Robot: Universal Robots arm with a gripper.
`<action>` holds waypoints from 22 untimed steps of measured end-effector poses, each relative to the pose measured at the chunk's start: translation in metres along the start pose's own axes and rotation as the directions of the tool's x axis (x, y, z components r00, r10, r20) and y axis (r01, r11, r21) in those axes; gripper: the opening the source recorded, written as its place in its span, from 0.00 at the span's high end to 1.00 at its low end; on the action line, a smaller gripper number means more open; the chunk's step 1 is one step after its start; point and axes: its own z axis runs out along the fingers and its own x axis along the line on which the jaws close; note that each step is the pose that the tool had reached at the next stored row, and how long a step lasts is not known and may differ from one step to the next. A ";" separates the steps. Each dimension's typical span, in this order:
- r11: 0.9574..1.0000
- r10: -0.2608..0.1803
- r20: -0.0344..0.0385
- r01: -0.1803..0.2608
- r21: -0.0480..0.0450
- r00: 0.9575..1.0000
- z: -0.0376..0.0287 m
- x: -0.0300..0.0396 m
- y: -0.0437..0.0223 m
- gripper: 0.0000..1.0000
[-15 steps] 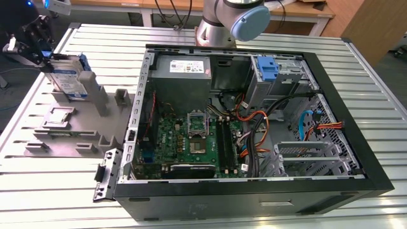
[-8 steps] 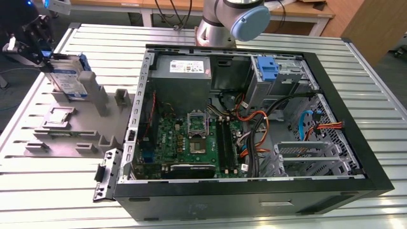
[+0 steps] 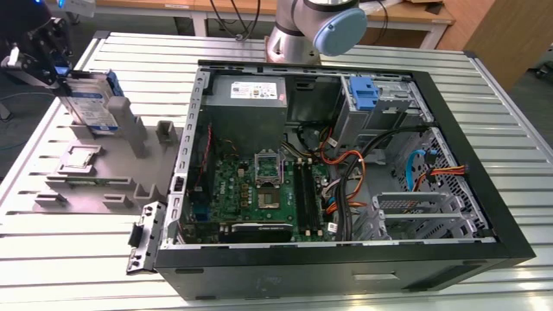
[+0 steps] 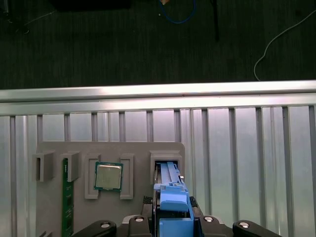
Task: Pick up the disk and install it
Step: 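Pick up the disk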
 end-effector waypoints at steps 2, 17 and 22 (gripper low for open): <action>1.000 0.000 0.000 0.000 0.000 1.000 -0.0003 0.0000 0.0000 0.64; 1.000 0.000 0.000 0.000 0.000 1.000 -0.0052 -0.0001 0.0001 0.64; 1.000 0.000 0.000 0.000 0.000 1.000 -0.0061 -0.0001 0.0000 0.64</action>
